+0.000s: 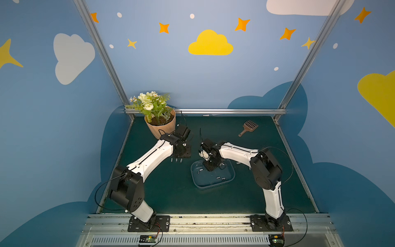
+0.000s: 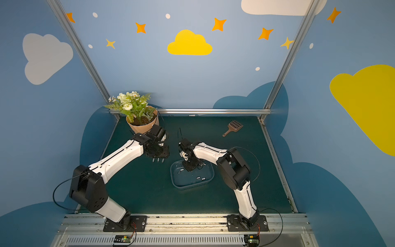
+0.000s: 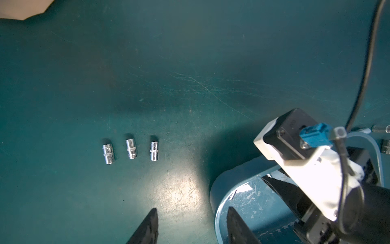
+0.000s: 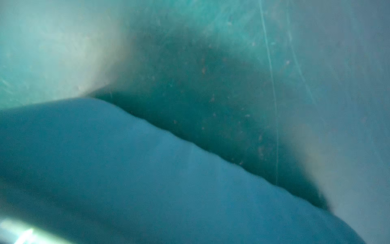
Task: Take out the socket from the storage box
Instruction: Pick up the socket head from the storage box.
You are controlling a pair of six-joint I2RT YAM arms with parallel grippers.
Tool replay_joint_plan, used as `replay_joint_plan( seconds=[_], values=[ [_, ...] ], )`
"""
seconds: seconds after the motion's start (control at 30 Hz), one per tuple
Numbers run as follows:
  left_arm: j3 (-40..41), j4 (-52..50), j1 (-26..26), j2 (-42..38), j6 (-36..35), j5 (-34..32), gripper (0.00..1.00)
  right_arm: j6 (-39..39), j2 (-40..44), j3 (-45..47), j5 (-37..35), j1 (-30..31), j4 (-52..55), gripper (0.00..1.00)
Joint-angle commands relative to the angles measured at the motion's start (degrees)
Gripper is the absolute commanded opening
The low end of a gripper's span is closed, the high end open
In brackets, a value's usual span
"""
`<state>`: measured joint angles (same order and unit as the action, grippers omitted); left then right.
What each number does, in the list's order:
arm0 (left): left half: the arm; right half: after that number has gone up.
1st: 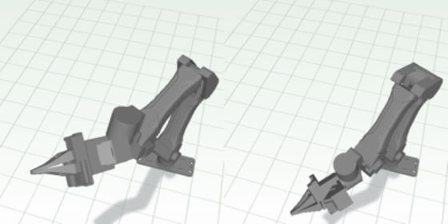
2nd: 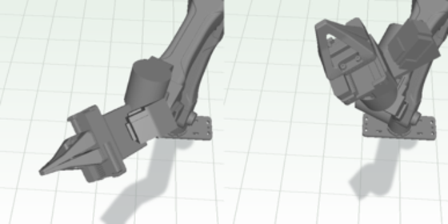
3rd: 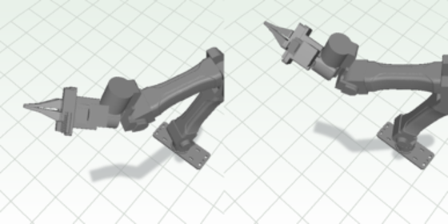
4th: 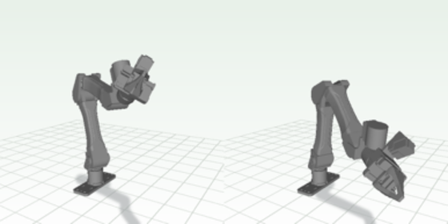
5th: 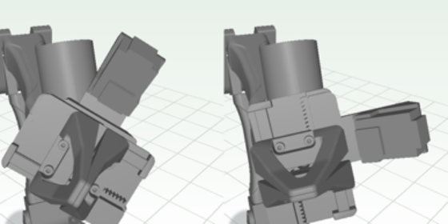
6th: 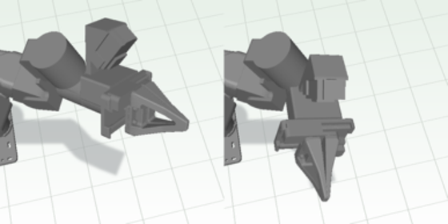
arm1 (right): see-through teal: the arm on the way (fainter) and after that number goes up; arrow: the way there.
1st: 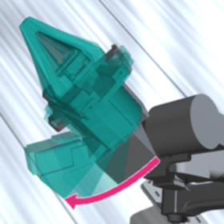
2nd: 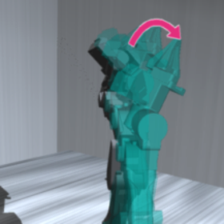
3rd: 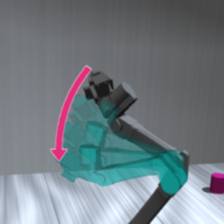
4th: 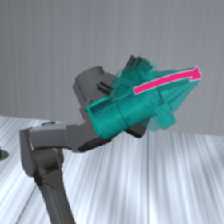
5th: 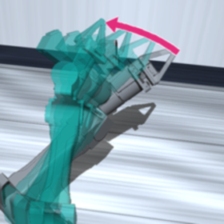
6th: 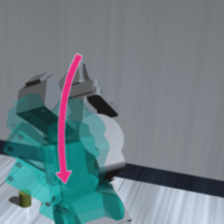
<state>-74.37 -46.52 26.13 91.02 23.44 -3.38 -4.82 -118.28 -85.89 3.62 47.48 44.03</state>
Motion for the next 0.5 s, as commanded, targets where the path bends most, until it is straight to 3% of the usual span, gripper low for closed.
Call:
replay_joint_plan(
  seconds=[0.0,0.27,0.47],
  values=[
    [0.45,-0.32,-0.21,-1.61,-0.05,-0.23,0.53,-0.76,-1.62,-0.87,-0.28,0.33,0.79,0.23],
    [-0.05,-0.24,-0.37,-1.37,-0.33,-0.30,0.54,-0.15,1.05,-1.11,-0.36,0.34,2.29,0.07],
    [-1.77,-0.59,-0.45,-0.76,-1.40,-0.84,0.54,0.70,8.52,-0.67,-0.42,-0.43,4.81,0.05]
  ],
)
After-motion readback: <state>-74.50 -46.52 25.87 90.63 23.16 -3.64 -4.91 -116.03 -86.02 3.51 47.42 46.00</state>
